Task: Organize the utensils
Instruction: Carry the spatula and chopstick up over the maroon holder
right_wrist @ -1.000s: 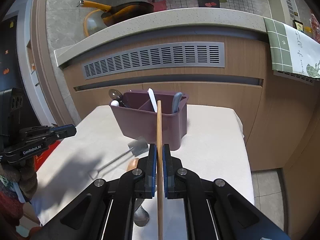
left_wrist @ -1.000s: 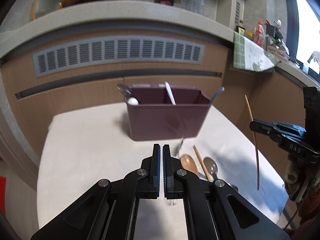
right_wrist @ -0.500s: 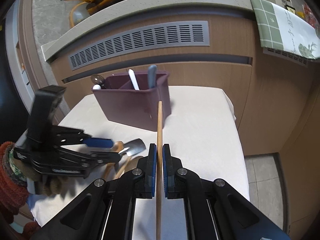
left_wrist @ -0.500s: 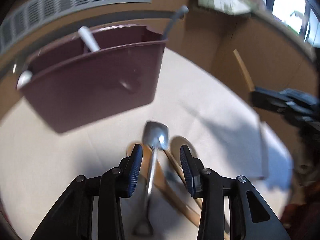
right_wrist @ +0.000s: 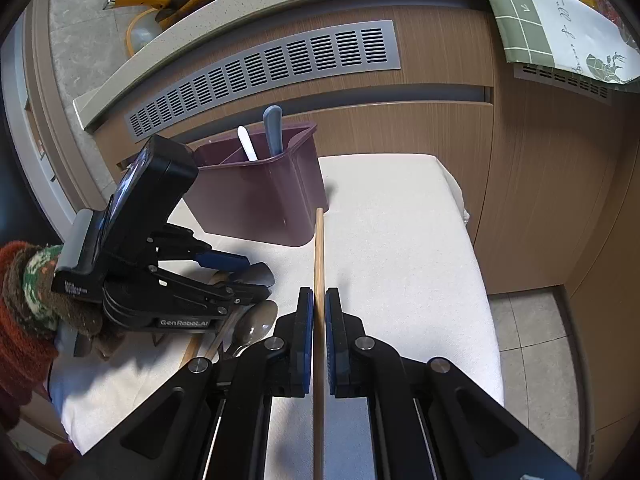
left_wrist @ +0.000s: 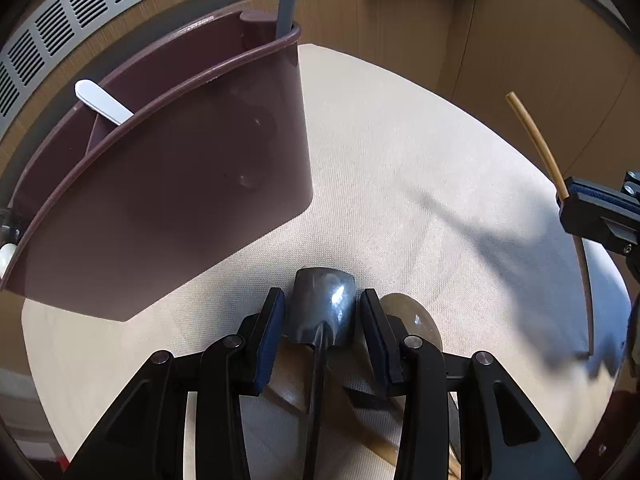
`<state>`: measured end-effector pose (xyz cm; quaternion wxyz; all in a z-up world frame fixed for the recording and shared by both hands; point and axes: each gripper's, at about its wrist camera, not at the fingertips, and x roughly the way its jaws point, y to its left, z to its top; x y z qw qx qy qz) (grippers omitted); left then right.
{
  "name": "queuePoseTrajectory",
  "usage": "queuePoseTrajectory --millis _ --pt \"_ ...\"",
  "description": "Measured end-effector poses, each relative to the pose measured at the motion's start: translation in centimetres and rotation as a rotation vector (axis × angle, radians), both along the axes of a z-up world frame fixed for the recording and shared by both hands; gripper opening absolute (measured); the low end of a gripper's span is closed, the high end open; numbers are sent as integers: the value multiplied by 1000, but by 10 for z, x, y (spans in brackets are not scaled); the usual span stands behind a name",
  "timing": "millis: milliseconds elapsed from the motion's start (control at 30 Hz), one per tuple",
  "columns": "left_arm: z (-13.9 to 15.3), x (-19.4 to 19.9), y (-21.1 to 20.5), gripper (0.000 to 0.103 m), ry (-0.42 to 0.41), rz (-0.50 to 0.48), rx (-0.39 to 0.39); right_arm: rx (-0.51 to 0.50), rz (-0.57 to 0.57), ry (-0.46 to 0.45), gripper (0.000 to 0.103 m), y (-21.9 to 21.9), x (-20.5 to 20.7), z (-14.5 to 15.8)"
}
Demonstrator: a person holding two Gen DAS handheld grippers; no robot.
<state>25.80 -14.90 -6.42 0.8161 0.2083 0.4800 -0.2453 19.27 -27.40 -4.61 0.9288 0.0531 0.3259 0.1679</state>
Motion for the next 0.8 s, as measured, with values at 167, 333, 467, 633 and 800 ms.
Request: queuePoseTrajectory --millis 167,333,467,633,800 --pt "5 -20 12 33 -76 44 -68 14 -10 -13 5 -4 -4 3" --pt "26 -58 46 33 -153 147 -311 23 -12 -27 5 -3 -3 9" --pt "44 -85 65 33 -237 204 -413 21 1 -38 5 5 -3 17" --pt "59 -98 87 32 -325 250 -483 21 24 -68 5 18 -3 29" --pt "90 -79 115 22 -415 283 -580 55 31 -151 5 26 -5 54"
